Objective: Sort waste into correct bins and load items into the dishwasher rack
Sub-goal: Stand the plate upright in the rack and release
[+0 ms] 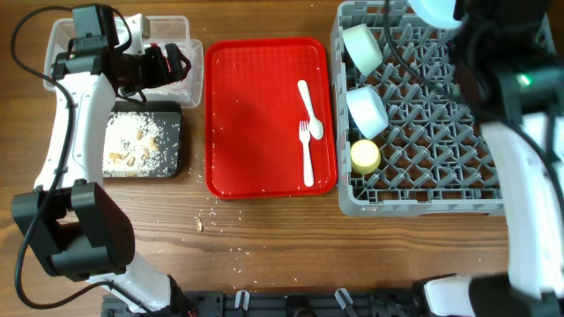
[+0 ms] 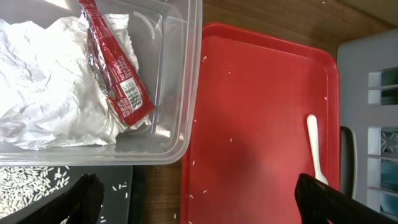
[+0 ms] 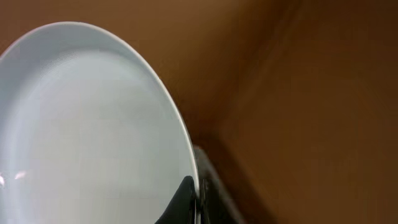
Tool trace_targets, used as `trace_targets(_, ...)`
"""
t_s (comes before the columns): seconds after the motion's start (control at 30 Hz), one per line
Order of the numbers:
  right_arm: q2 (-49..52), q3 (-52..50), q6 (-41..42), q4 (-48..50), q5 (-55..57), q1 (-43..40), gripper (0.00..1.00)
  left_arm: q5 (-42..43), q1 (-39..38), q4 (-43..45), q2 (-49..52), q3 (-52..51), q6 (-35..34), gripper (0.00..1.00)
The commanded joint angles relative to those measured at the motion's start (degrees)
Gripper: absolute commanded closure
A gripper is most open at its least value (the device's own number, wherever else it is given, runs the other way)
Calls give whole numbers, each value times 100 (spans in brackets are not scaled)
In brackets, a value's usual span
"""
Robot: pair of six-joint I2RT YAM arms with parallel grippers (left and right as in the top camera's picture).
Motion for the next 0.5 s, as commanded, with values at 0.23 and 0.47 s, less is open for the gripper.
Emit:
trace_targets(0.23,2306,-184,-1552,114,728,-52,96,-7,22,13,-74,26,46,0)
trace_targets(0.47,2426,-190,-1062,90,339,-24,23,-7,22,13,-74,26,46,0)
